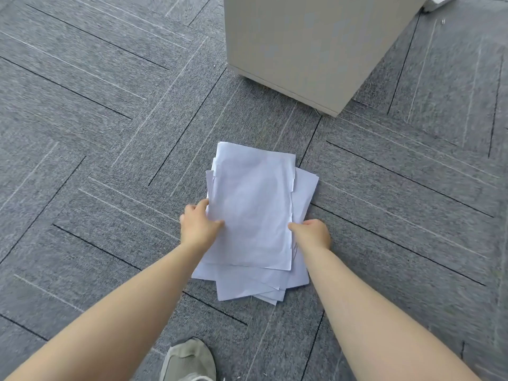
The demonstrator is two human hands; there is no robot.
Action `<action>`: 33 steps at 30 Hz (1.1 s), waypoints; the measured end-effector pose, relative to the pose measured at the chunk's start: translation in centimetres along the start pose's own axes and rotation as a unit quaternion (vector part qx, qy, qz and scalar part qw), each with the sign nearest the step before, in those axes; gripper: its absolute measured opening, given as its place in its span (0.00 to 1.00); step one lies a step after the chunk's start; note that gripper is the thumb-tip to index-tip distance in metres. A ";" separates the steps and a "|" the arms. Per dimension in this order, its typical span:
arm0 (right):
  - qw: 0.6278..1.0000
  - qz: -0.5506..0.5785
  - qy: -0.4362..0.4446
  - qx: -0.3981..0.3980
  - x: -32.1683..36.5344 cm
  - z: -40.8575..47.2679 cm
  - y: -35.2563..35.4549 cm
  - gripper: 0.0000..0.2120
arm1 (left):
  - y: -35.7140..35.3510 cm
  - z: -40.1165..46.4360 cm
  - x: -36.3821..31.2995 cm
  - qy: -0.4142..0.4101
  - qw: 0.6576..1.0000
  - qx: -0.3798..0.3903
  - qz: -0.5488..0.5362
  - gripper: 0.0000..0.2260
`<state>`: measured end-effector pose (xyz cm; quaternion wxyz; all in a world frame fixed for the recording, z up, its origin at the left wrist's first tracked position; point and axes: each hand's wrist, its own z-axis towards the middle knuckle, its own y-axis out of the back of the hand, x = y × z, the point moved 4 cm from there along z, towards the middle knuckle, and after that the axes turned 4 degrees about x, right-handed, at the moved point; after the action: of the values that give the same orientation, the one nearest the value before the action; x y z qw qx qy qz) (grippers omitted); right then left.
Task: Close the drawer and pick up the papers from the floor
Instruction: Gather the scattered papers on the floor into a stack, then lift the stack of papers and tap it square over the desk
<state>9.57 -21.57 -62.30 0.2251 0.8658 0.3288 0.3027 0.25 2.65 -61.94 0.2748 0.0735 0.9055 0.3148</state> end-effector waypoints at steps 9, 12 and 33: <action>0.985 0.140 -0.081 0.064 0.4 -1.3 -3.0 0.24 | -1.0 1.3 -1.1 0.069 0.994 0.060 -0.067 0.16; 0.991 0.113 -0.031 0.058 1.0 -2.7 -2.7 0.19 | -0.8 0.5 -0.6 0.056 0.988 0.077 -0.125 0.10; 0.859 0.380 0.342 0.002 45.1 -50.5 48.6 0.10 | 51.8 -39.2 -50.5 -0.303 0.861 -0.013 -0.408 0.06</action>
<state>23.75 -13.33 19.39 -0.0359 0.7658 0.0307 0.6414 19.22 7.38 18.01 0.6404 -0.2142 0.7226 0.1481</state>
